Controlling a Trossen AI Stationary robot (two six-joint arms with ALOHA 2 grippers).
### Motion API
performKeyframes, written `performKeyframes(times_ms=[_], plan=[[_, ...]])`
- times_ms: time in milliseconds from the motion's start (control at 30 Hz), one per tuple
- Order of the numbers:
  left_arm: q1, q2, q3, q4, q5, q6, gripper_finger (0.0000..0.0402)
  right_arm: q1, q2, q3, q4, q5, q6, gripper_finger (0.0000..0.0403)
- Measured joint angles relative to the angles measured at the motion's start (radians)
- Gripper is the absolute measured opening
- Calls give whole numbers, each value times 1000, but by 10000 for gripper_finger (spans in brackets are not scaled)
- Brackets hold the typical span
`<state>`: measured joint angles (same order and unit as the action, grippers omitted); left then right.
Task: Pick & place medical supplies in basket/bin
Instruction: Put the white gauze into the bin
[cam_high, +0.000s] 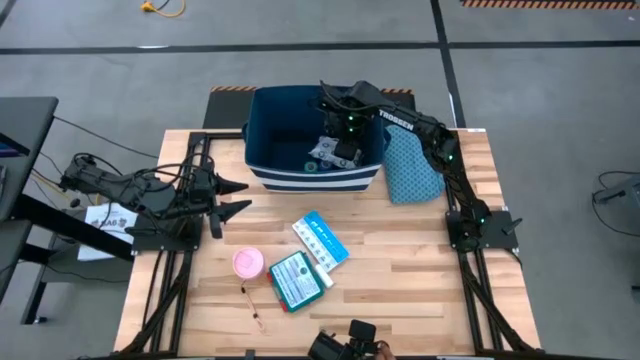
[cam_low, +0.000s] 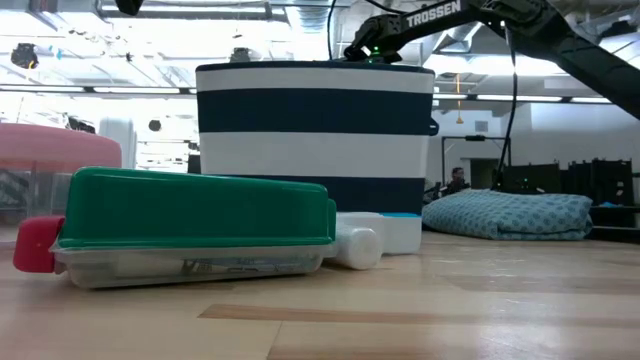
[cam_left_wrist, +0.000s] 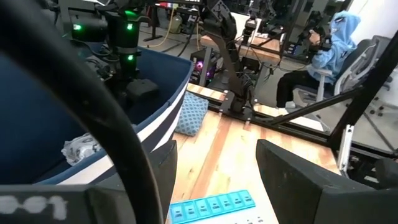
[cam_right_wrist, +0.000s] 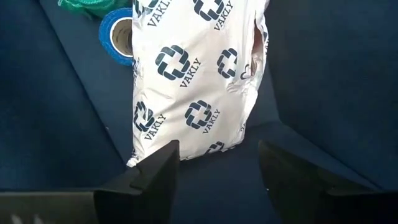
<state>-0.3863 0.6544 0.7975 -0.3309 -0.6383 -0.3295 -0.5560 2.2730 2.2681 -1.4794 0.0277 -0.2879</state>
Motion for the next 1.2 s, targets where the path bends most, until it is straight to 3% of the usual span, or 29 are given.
performKeyframes(times_ms=[1200], plan=[[0, 0, 0, -16, 3, 11, 210, 50, -3, -1, 66, 0, 0, 207]])
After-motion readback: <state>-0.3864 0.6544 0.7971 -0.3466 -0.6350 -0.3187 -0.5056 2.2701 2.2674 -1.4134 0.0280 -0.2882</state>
